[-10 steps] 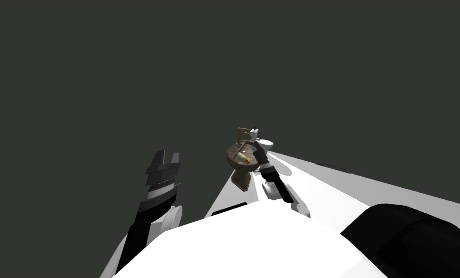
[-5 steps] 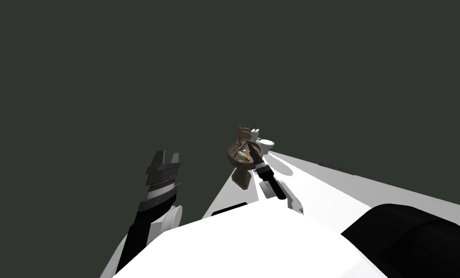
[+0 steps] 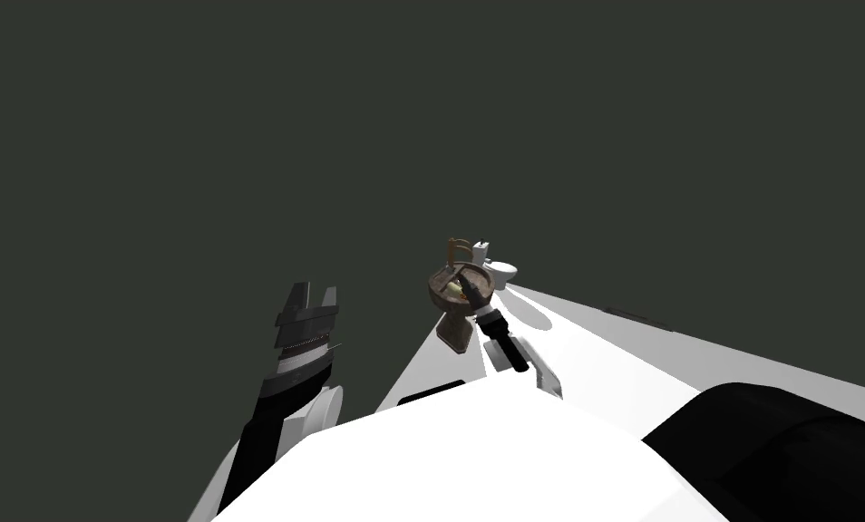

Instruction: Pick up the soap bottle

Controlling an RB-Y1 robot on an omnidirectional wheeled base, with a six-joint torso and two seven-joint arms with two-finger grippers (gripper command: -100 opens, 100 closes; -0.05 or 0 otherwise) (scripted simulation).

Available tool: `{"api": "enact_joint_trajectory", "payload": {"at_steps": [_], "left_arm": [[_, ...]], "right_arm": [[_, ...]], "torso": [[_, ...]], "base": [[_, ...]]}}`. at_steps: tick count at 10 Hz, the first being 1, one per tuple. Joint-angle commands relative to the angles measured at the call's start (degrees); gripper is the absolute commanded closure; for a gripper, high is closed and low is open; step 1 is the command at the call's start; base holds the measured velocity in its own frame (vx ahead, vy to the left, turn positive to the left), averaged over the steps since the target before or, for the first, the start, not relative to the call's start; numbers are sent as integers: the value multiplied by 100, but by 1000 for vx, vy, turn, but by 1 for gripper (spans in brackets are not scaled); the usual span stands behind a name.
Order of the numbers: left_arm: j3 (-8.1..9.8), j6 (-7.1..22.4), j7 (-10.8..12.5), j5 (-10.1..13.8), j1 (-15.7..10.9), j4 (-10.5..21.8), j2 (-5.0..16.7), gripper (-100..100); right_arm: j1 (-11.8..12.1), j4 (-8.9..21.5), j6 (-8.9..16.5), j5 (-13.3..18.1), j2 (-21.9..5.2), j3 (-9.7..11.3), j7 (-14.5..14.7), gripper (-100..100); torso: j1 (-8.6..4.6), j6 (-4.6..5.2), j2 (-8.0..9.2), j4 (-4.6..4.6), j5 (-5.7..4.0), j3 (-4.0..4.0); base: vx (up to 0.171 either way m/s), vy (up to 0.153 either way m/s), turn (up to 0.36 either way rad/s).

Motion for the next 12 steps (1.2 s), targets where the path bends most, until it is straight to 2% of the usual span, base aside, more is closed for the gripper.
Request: {"api": "enact_joint_trajectory", "payload": {"at_steps": [1,2,5,6,7,8,9,10,11,12], "left_arm": [[0,0,0,0,0,0,0,0],[0,0,0,0,0,0,0,0],[0,0,0,0,0,0,0,0],[0,0,0,0,0,0,0,0],[0,0,0,0,0,0,0,0],[0,0,0,0,0,0,0,0],[0,0,0,0,0,0,0,0],[0,0,0,0,0,0,0,0],[0,0,0,0,0,0,0,0],[0,0,0,0,0,0,0,0]], "right_arm": [[-117,135,94,286,-2,94,186,-100],[-117,135,94,417,-2,94,186,-100],[-282,336,277,943,4,265,524,-100],[-282,336,277,1094,4,265,524,-100],[-363,445,374,1289,8,345,698,-100],[-363,445,374,1437,8,345,698,-100],[-443,558,476,1624,12,419,875,-100],[-443,558,476,1780,12,419,875,-100],[-522,676,581,1966,16,487,1055,-100],[-522,676,581,2122,16,487,1055,-100]], "torso": [[0,0,0,0,0,0],[3,-1,-1,0,0,-1],[0,0,0,0,0,0],[2,-1,1,0,0,0],[0,1,-4,-1,0,-2],[-1,-1,-3,-1,0,-2],[-1,1,-5,-1,0,-3],[-2,0,-5,-1,0,-3],[-2,1,-8,-1,0,-4],[-2,0,-7,-2,0,-4]], "base": [[-55,5,51],[-52,2,38],[-60,-3,41],[-44,-4,24],[-54,-7,39],[-45,-4,24],[-46,-9,33],[-37,-8,20],[-43,-3,31],[-32,-3,16]]}}
